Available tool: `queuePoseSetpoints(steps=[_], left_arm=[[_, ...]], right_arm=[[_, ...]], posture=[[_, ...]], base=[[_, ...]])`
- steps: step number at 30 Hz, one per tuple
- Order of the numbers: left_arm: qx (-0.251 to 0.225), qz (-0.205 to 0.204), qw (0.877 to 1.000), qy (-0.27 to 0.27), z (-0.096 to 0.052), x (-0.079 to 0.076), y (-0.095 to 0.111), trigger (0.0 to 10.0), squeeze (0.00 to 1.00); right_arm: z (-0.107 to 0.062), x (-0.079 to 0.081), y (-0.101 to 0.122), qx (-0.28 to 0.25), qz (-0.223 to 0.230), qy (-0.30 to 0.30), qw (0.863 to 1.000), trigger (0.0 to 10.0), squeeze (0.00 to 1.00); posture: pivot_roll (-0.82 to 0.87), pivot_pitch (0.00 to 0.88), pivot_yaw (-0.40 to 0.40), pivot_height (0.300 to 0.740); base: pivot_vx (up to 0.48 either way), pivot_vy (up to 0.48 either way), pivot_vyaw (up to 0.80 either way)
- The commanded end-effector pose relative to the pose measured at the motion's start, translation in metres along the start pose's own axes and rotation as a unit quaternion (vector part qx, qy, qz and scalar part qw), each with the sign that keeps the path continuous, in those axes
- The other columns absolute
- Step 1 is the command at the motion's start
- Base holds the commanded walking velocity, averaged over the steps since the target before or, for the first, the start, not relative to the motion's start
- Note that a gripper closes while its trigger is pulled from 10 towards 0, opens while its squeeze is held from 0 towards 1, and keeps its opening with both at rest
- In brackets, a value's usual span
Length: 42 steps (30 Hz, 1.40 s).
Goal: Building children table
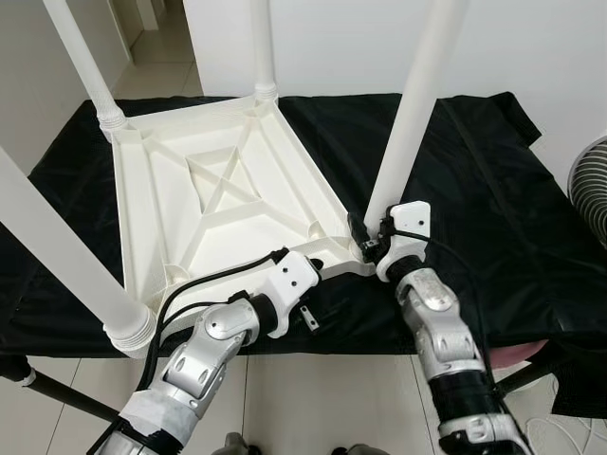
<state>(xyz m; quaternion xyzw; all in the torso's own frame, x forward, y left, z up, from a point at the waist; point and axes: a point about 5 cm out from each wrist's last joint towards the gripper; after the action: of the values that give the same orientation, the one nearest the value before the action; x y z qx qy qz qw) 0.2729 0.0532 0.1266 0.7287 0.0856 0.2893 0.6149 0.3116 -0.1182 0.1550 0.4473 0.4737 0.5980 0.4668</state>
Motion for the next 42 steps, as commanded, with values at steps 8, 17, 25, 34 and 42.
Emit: queuePoseSetpoints(steps=[8, 17, 25, 34, 42], left_arm=[[0.000, 0.008, 1.000, 0.019, -0.002, 0.005, 0.000, 10.0, 0.00], [-0.001, 0.011, 1.000, 0.023, -0.002, 0.008, 0.001, 10.0, 0.00], [-0.003, 0.015, 1.000, 0.023, -0.002, 0.009, 0.002, 10.0, 0.00], [-0.008, 0.020, 1.000, 0.018, 0.002, 0.012, 0.006, 10.0, 0.00], [-0.010, 0.028, 1.000, 0.009, 0.005, 0.011, 0.008, 10.0, 0.00]], right_arm=[[-0.016, 0.014, 0.006, -0.002, 0.001, -0.039, 0.999, 10.0, 0.00], [-0.010, 0.008, 0.011, -0.005, 0.009, -0.053, 0.999, 10.0, 1.00], [-0.005, 0.002, 0.018, -0.005, 0.011, 0.019, 1.000, 10.0, 1.00], [-0.001, -0.014, 0.017, 0.053, -0.058, 0.241, 0.967, 10.0, 0.00], [0.017, -0.032, 0.025, 0.060, -0.100, 0.311, 0.943, 5.0, 0.00]], posture=[[-0.12, 0.108, 0.042, 0.740], [-0.12, 0.105, 0.035, 0.740], [-0.12, 0.099, 0.034, 0.740], [-0.12, 0.084, 0.042, 0.740], [-0.12, 0.079, 0.045, 0.740]], base=[[0.000, 0.000, 0.00], [0.000, 0.000, 0.00], [0.000, 0.000, 0.00], [0.000, 0.000, 0.00], [0.000, 0.000, 0.00]])
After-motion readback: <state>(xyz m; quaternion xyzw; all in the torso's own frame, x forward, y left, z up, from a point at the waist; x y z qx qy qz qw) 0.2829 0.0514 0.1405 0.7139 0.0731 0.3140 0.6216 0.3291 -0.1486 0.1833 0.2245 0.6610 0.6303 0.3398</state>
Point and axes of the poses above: a point about 5 cm out from each wrist's last joint towards the gripper, its own z axis pointing out of the wrist towards the gripper, its own y axis along the axis of the wrist's last joint, x = y × z, and after that the axes turned 7 degrees about z, right-handed
